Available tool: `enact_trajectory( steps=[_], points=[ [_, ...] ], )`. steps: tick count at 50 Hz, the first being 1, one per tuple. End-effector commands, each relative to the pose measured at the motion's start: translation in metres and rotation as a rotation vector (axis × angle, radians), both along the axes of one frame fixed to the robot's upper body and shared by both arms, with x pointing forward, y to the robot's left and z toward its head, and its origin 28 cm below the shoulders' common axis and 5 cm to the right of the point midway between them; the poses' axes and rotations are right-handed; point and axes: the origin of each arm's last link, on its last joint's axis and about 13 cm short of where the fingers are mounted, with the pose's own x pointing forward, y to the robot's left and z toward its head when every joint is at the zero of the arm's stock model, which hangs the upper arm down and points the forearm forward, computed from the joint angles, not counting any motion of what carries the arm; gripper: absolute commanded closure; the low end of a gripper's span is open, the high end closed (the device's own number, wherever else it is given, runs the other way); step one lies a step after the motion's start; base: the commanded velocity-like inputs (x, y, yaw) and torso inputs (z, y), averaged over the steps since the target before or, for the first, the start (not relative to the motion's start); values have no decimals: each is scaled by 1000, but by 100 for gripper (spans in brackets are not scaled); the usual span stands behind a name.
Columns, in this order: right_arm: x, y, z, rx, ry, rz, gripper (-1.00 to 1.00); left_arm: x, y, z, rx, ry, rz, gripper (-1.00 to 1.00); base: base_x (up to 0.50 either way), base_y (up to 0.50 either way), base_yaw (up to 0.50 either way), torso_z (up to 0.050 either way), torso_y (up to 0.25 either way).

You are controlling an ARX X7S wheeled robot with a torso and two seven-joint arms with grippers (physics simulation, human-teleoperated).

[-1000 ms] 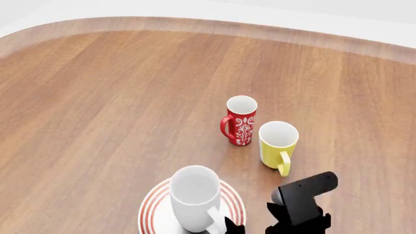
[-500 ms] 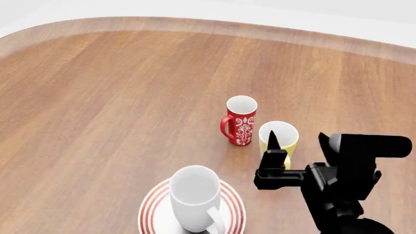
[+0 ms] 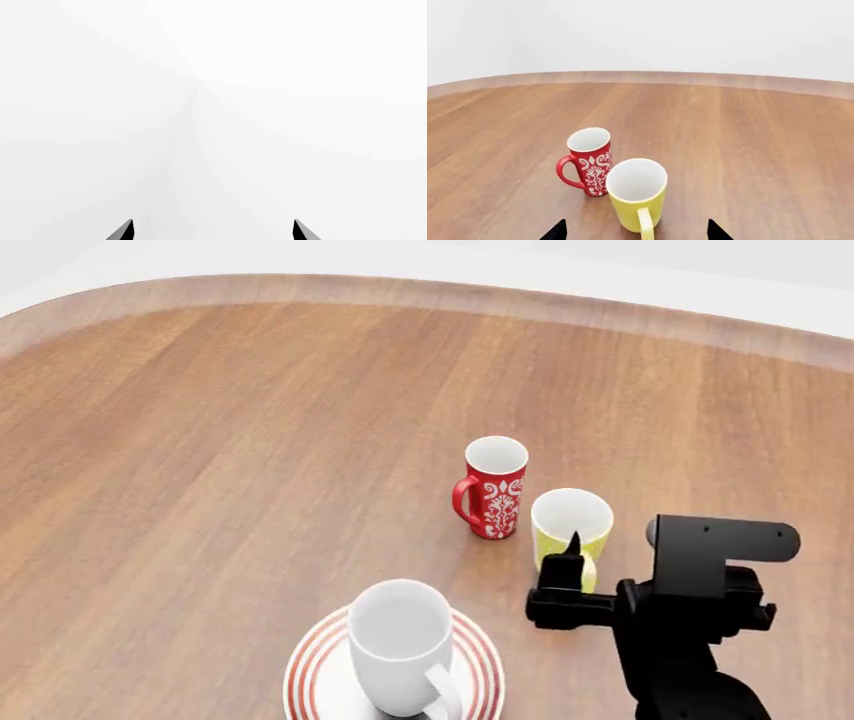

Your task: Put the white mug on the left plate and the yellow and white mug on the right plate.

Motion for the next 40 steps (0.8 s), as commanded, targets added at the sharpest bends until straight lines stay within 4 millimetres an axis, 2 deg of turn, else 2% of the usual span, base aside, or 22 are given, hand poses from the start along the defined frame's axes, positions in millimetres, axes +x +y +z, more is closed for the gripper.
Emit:
enact_trajectory(
  steps=[1, 3, 4, 8, 10, 15, 18, 23, 31, 35, 40],
  points=[
    [6, 2, -2, -18, 36, 13, -100, 1, -1, 0, 4, 3, -4, -100, 0, 0, 0, 0, 0],
    [16, 3, 6, -23, 12, 14, -100, 4, -3, 0, 10, 9, -8, -100, 0, 0, 0, 0, 0],
    [29, 5, 13, -26, 9, 13, -100, 5, -2, 1, 17, 10, -12, -100, 0, 0, 0, 0, 0],
    [59, 10, 26, -32, -19, 16, -100, 10, -1, 2, 35, 6, -17, -100, 0, 0, 0, 0, 0],
    [68, 10, 25, -47, 17, 11, -100, 13, -1, 1, 36, 13, -17, -100, 0, 0, 0, 0, 0],
    [70, 6, 34, -39, 53, -6, -100, 11, -3, 2, 44, 7, -15, -100, 0, 0, 0, 0, 0],
    [69, 5, 33, -43, 74, -14, -100, 11, -4, 1, 55, 4, -10, -100, 0, 0, 0, 0, 0],
    [68, 4, 31, -49, 96, -19, -100, 9, -6, 1, 55, -4, -23, -100, 0, 0, 0, 0, -250],
    [68, 6, 29, -65, 118, -6, -100, 7, -5, 1, 53, -6, -11, -100, 0, 0, 0, 0, 0],
    [67, 8, 28, -64, 125, 1, -100, 7, -6, 0, 57, -8, -21, -100, 0, 0, 0, 1, -214],
    [70, 10, 35, -65, 103, 13, -100, 6, -5, 0, 38, -6, -16, -100, 0, 0, 0, 2, -61]
  ],
)
